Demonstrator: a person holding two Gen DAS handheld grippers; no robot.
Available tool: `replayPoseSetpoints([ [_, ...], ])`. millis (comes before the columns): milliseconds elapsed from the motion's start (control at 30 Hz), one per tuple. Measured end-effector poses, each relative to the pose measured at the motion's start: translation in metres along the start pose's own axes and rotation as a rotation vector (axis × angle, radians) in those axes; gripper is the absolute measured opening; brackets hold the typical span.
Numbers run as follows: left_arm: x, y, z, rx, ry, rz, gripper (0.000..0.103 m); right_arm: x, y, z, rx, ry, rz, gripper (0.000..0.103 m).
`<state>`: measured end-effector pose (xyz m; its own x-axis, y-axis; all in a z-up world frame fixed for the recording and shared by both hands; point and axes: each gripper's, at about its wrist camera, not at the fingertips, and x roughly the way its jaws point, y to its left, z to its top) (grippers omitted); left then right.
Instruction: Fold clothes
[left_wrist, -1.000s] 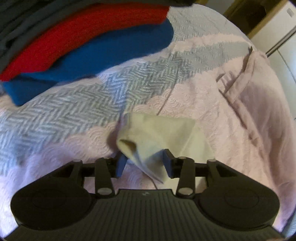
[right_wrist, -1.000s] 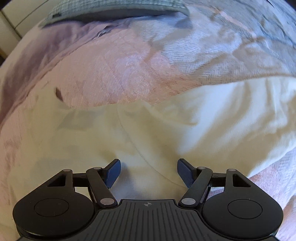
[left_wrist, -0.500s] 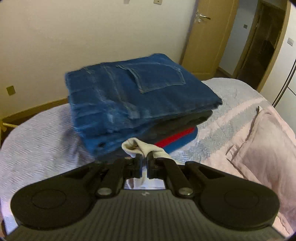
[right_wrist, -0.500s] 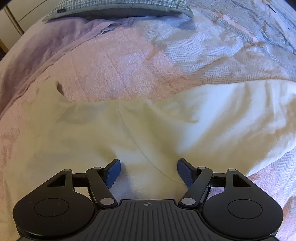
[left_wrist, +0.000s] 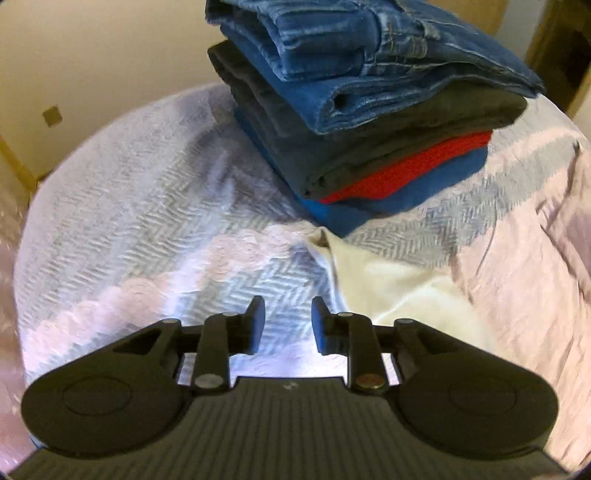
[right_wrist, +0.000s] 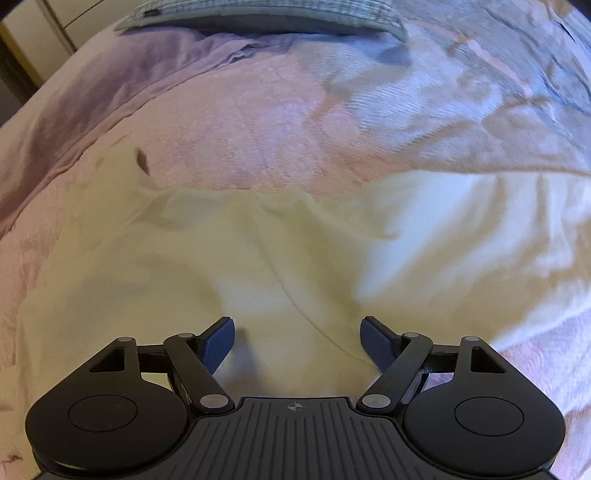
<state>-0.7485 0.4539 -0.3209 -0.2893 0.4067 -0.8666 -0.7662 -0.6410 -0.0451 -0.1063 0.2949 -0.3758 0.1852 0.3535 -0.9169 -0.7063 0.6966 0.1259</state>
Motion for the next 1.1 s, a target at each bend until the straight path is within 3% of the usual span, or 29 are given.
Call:
replayPoseSetpoints([
  [167, 0.022, -0.001, -0.003, -0.017, 0.112, -0.142, 0.022, -0.007, -0.003, -0.005, -0.002, -0.002, 0.011, 0.078],
  [267, 0.039, -0.023, -0.015, 0.163, 0.146, -0.103, 0.021, -0.008, -0.001, -0.008, -0.014, -0.004, 0.005, 0.078],
  [300, 0.043, -0.029, -0.016, 0.219, 0.138, -0.085, 0.020, -0.008, 0.000, -0.008, -0.019, -0.004, 0.002, 0.078],
  [400, 0.044, -0.037, 0.001, 0.237, 0.013, -0.074, 0.016, -0.008, 0.002, -0.010, -0.031, -0.006, -0.007, 0.078],
  [533, 0.024, -0.038, 0.041, 0.113, -0.219, -0.079, 0.017, -0.008, 0.007, -0.012, -0.036, -0.010, -0.032, 0.078],
  [600, 0.017, -0.040, 0.043, 0.147, -0.236, -0.084, 0.019, -0.008, 0.010, -0.014, -0.043, -0.013, -0.049, 0.078],
  [733, 0.026, -0.028, 0.022, 0.139, -0.105, -0.106, 0.020, -0.006, 0.018, -0.018, -0.063, -0.020, -0.078, 0.078],
  [800, 0.045, -0.013, 0.015, 0.032, -0.007, -0.118, 0.023, -0.005, 0.021, -0.020, -0.069, -0.021, -0.086, 0.078],
  [867, 0.061, 0.006, 0.015, -0.165, 0.041, -0.146, 0.024, -0.005, 0.022, -0.021, -0.073, -0.018, -0.078, 0.078],
  [900, 0.065, 0.015, 0.015, -0.248, 0.035, -0.173, 0.027, -0.005, 0.022, -0.021, -0.076, -0.016, -0.072, 0.078],
  [1000, 0.070, 0.022, 0.016, -0.329, 0.015, -0.203, 0.032, -0.006, 0.022, -0.025, -0.080, -0.014, -0.061, 0.078],
  [1100, 0.069, 0.021, 0.018, -0.298, 0.005, -0.185, 0.027, -0.007, 0.024, -0.028, -0.083, -0.018, -0.067, 0.078],
])
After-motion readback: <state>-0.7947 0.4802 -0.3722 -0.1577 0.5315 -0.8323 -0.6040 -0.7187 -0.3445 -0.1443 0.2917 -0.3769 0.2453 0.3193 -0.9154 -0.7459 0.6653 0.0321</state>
